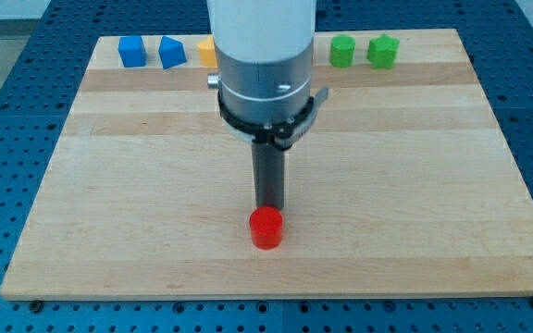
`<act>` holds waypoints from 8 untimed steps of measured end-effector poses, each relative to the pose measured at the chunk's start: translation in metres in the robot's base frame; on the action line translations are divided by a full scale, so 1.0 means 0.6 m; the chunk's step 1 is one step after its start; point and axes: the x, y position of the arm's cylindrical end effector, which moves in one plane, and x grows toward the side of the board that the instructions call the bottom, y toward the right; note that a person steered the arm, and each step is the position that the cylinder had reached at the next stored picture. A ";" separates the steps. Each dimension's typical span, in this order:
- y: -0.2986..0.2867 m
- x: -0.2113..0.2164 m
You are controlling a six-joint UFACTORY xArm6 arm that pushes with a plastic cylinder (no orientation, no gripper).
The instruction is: Slide the green star to the left of red circle
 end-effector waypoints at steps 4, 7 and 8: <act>0.270 -0.213; 0.441 -0.407; 0.442 -0.471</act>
